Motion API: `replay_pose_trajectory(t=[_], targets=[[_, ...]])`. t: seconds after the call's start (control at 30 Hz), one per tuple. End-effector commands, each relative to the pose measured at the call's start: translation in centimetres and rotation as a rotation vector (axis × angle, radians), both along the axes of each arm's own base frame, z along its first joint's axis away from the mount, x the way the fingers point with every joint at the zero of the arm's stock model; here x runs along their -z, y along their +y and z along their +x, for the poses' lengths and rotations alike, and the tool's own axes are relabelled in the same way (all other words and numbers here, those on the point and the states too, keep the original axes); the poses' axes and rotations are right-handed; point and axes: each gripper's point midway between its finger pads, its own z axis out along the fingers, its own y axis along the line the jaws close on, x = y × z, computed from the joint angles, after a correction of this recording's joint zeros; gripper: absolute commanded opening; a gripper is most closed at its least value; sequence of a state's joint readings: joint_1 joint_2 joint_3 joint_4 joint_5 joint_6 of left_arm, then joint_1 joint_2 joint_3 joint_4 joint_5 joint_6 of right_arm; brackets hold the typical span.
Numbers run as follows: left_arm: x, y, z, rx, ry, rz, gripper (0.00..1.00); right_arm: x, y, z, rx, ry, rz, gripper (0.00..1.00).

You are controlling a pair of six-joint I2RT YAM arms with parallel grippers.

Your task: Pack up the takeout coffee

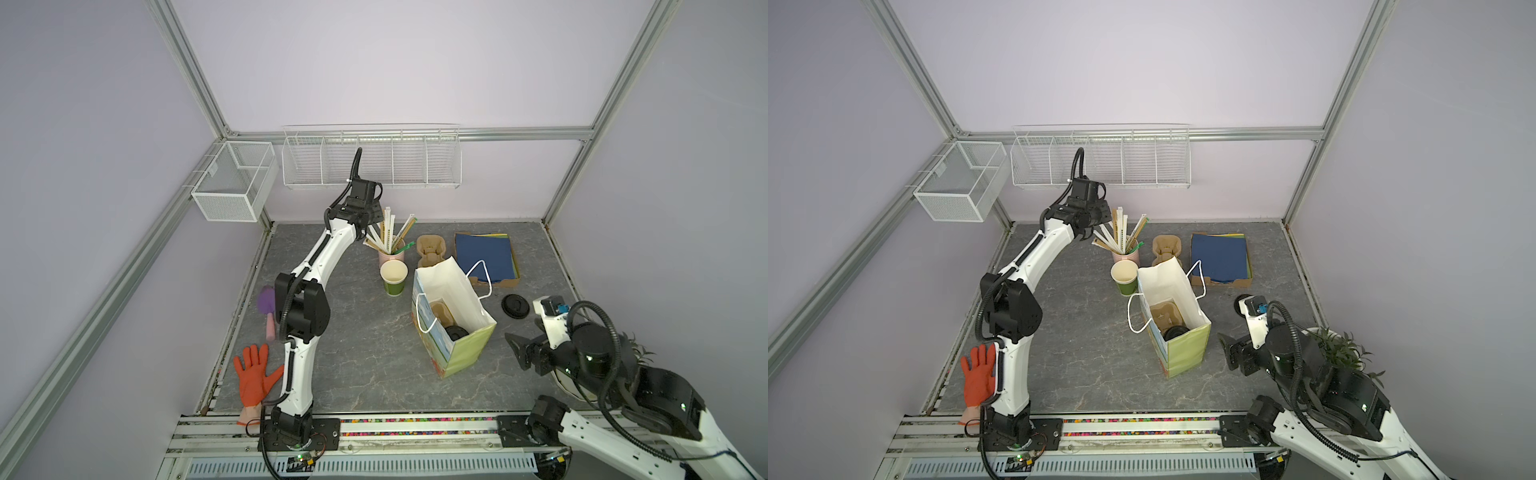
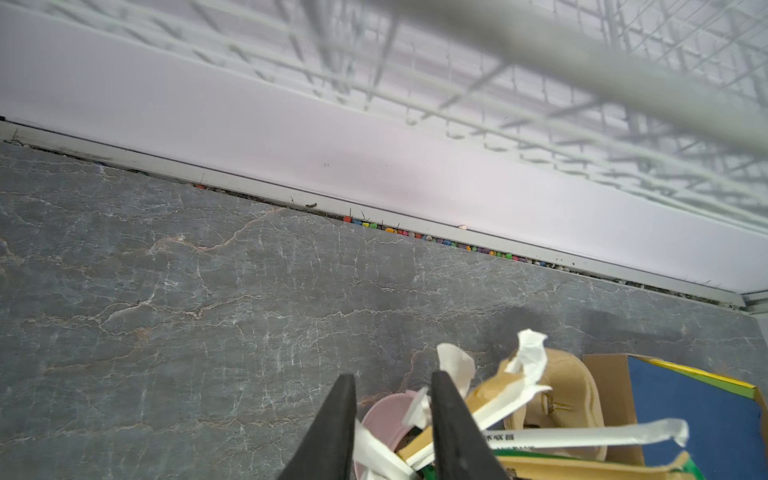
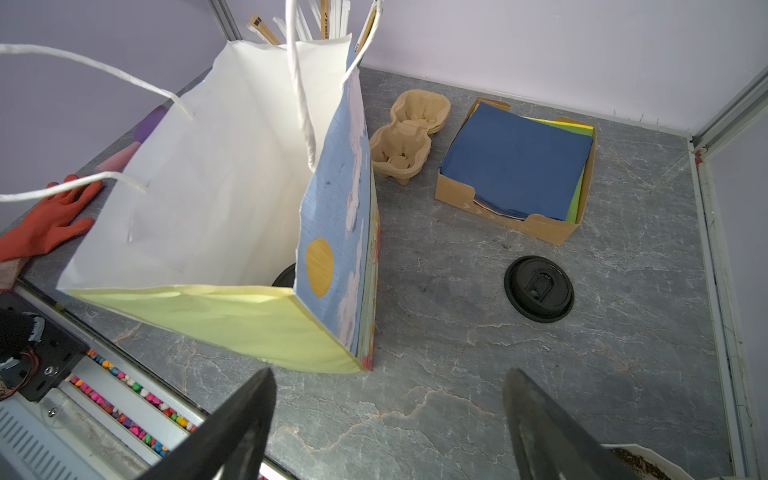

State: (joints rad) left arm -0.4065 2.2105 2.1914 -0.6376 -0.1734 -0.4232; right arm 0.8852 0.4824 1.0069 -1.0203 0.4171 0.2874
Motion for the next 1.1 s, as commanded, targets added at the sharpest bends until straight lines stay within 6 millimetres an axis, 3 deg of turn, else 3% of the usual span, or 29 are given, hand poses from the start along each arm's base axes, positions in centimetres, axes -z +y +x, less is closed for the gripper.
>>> replay_pose_trajectory(t=[0.0,0.63,1.07], targets=[[0.6,-0.4,0.4,0.032,0.018,0.008,0.28,-0.1,0.4,0.0,-0.015,-0.011,0.021,0.88],[1.8,-0.9,1.0,0.033,0.032,-0.009,0.13,-0.2,0.3,-0.2,-0.018,-0.022,0.038,0.88],[2.5,-1.2,1.2,0.041,0.049,-0.012,0.08,-0.2,0.3,-0.2,-0.019,-0.025,0.041,0.88]])
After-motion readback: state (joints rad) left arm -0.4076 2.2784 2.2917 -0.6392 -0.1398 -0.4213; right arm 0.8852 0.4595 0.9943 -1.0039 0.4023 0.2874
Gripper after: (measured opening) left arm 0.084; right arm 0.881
